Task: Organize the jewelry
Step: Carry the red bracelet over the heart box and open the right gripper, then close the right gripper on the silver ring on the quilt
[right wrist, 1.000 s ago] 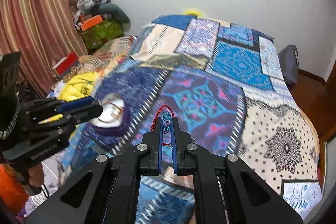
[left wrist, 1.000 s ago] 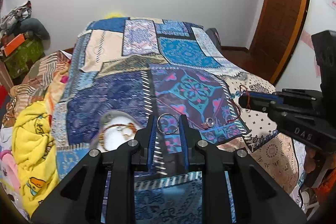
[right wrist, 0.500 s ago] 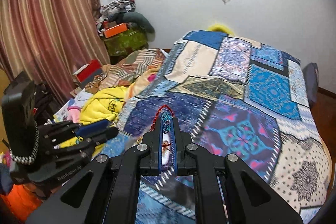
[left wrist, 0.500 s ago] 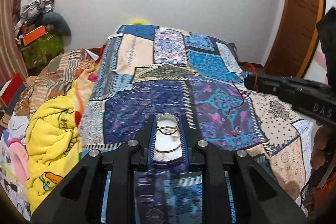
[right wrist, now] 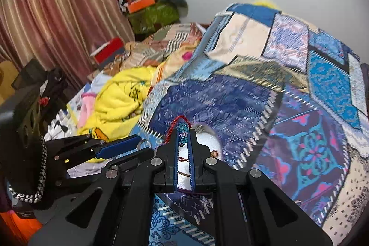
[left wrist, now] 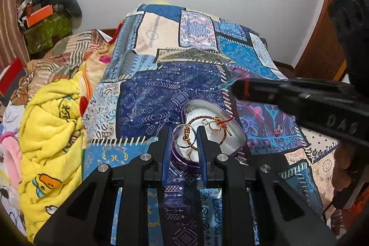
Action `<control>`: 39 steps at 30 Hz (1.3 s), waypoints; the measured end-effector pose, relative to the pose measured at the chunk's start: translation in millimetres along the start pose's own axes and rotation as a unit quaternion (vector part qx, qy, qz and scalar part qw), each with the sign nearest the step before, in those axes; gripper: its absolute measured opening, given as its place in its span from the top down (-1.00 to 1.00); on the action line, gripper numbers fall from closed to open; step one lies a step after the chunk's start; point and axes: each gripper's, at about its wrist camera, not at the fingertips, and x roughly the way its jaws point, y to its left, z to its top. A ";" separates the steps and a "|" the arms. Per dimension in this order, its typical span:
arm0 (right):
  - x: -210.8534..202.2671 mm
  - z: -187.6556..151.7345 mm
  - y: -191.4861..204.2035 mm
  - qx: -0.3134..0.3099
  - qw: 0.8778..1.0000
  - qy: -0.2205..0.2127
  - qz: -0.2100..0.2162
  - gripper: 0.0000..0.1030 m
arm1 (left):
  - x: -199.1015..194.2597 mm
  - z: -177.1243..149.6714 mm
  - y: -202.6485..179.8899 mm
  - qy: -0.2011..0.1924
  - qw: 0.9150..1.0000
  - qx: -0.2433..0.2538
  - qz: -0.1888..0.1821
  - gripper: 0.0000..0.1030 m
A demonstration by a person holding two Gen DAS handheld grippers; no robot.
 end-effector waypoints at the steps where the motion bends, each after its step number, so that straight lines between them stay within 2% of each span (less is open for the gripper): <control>1: 5.0 -1.0 -0.1 -0.003 1.000 0.007 0.001 0.87 | 2.2 -0.1 0.5 0.002 1.000 0.000 -0.002 0.61; 17: 28.1 -13.2 -1.4 -0.055 0.996 0.075 -0.006 0.84 | 18.4 -1.6 5.9 0.016 1.000 -0.006 -0.003 0.61; 24: 7.3 -17.8 -14.3 -0.031 0.998 0.060 -0.015 0.81 | 17.6 2.2 -2.5 0.015 1.000 0.005 -0.003 0.61; 27: -10.2 -19.2 -26.5 -0.012 0.999 0.040 -0.035 0.58 | 19.2 3.5 -7.3 0.017 1.000 0.010 -0.004 0.61; 29: -25.7 -22.6 -39.6 0.008 0.998 0.021 -0.053 0.29 | 22.4 4.3 -10.7 0.021 1.000 0.014 -0.003 0.61; 31: -41.8 -28.6 -56.3 0.029 0.997 0.005 -0.078 0.19 | 25.6 4.6 -13.6 0.025 1.000 0.017 -0.002 0.61; 35: -57.8 -43.3 -84.4 0.056 0.991 0.010 -0.120 0.18 | 33.4 4.2 -19.7 0.033 0.999 0.025 0.005 0.61; 39: -56.1 -64.1 -114.1 0.089 0.985 0.037 -0.146 0.18 | 38.8 2.9 -24.9 0.040 0.999 0.030 0.009 0.60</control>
